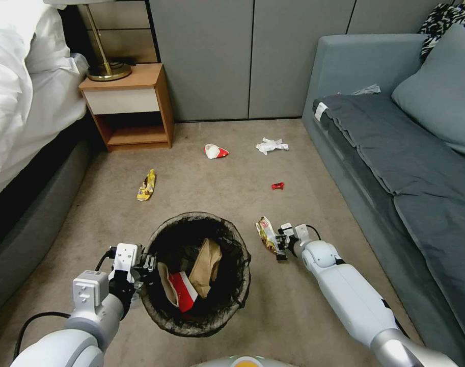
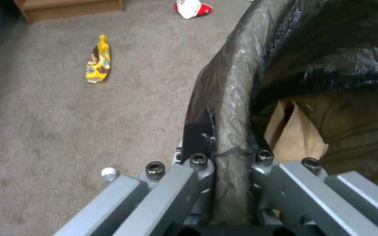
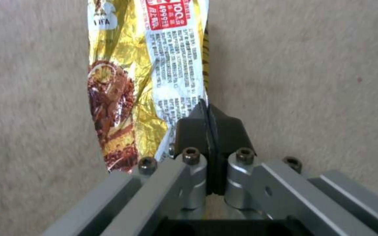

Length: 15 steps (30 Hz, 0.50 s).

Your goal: Pick up the trash bin, then pick up the garbage from the floor and place it into the trash bin.

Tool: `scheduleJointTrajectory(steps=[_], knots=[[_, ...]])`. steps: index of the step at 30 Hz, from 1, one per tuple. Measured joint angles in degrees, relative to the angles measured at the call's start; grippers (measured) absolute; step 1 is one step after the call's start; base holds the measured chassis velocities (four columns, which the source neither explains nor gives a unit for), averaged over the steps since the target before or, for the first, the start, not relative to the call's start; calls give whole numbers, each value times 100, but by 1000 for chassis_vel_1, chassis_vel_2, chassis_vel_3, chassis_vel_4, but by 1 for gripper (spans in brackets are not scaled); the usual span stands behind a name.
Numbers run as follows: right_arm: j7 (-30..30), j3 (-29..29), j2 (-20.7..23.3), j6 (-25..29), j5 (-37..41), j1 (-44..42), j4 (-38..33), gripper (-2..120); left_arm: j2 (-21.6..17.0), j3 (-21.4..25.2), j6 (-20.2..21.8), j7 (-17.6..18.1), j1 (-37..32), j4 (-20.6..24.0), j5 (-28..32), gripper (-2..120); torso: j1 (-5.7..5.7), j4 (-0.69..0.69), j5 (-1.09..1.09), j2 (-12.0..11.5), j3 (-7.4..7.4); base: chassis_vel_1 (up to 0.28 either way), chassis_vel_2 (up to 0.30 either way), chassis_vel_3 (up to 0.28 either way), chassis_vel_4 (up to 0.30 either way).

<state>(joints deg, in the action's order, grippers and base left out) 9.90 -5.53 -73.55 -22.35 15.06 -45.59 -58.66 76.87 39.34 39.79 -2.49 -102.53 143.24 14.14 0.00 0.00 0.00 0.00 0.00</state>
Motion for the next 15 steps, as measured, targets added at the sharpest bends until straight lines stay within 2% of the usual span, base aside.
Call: scheduleJointTrajectory(steps=[9,11,12,14,15], knots=[[-250,-203,220,219,242,-286,-889,0,-16,32,0,-1,-61,0,-1,1,0,0,1,0,0,0,0,0,0],[-266,-288,361,222,365,-424,-1440,0,-31,41,0,-1,-64,0,3,1,0,-1,0,0,0,0,0,0,0],[-266,-288,361,222,365,-424,-1440,0,-31,41,0,-1,-64,0,3,1,0,-1,0,0,0,0,0,0,0],[-348,-357,529,91,639,-588,-2097,0,-42,44,0,-2,-62,0,7,1,0,0,1,0,0,0,0,0,0],[-348,-357,529,91,639,-588,-2097,0,-42,44,0,-2,-62,0,7,1,0,0,1,0,0,0,0,0,0]])
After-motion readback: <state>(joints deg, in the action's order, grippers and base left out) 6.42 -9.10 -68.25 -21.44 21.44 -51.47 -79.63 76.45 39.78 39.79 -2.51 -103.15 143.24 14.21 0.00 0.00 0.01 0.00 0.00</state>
